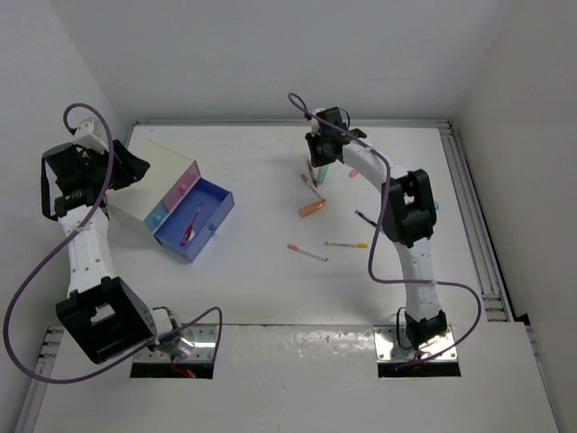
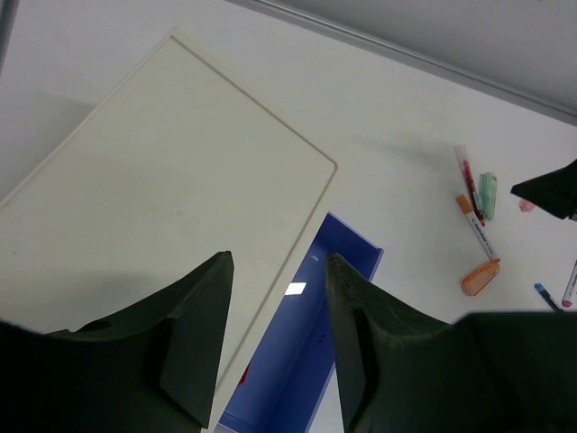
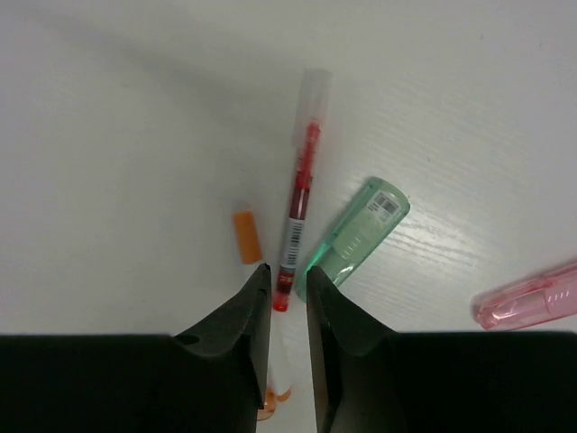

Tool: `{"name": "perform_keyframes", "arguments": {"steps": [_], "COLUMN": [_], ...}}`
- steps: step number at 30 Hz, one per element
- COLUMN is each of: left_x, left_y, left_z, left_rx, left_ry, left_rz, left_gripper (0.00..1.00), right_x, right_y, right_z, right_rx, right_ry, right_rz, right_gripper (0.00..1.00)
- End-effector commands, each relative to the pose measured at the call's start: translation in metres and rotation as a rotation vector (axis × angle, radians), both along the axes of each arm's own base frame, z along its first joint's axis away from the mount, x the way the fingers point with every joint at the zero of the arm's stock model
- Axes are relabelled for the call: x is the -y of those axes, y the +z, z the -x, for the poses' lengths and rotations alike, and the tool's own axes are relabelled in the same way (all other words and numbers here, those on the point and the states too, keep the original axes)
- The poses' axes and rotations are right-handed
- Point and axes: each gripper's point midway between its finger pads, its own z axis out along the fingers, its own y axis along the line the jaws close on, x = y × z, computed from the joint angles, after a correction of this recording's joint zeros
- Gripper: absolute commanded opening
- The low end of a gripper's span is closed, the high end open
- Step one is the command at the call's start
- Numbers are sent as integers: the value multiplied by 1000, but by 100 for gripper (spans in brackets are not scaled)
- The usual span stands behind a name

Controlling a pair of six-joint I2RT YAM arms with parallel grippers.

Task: Sort the stationery into containers
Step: Pick up the pen from the center of the board.

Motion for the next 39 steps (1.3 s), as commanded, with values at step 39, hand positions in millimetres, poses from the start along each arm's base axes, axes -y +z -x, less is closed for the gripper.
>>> {"name": "perform_keyframes", "arguments": {"steps": [39], "left_x": [-5], "left_y": [-10], "left_z": [-20], "left_rx": [-60], "left_ry": [-10], "left_rz": [-4], "left_gripper": [58], "right_x": [-4], "right_y": [-49], "right_z": [-45], "right_rx": [15], "right_ry": [16], "right_rz": [17], "right_gripper": [28]}}
